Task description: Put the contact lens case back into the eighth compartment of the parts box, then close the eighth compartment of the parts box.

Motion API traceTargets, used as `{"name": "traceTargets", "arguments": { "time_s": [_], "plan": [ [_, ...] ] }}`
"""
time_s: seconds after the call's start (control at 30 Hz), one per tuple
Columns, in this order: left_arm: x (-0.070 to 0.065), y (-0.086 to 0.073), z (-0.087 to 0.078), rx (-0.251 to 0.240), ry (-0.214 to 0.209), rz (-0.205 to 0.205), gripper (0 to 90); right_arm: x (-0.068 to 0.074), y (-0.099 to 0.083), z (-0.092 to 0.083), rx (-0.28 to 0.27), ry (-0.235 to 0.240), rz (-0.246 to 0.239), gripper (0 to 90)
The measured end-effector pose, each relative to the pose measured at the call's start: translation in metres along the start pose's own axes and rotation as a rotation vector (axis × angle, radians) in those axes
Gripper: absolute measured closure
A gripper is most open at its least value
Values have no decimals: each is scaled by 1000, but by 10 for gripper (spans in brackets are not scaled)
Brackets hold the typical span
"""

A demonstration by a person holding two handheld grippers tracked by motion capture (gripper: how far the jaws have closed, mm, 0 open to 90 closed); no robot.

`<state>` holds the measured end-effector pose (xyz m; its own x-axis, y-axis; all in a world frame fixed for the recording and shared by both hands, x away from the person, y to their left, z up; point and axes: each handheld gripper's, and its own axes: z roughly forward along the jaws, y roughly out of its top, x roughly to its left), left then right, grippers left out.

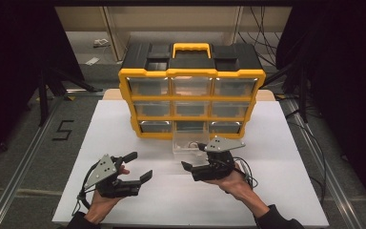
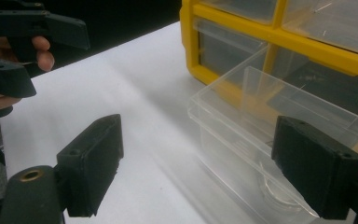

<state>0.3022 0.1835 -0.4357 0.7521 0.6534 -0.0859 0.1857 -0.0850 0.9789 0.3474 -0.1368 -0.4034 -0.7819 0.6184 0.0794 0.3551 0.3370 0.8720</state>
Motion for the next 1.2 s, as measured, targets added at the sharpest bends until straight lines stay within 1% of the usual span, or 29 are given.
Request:
{"name": "traceTargets", "arguments": {
  "time_s": [0.13, 0.5, 0.8, 1.0, 1.2],
  "plan": [
    [1, 0, 0, 0, 3, -6, 183, 2, -2, 0, 5, 10, -2, 176],
    [0, 0, -1, -2, 3, -1, 183, 10, -8, 2, 26, 29, -12, 176],
    [0, 0, 0, 1, 1, -1, 183, 11, -13, 6, 56, 32, -23, 184],
    [0, 0, 0, 1, 1, 1, 183, 11, -16, 9, 71, 34, -14, 254],
    [0, 0, 0, 2, 0, 2, 183, 9, -19, 11, 88, 27, -16, 291]
  ]
}}
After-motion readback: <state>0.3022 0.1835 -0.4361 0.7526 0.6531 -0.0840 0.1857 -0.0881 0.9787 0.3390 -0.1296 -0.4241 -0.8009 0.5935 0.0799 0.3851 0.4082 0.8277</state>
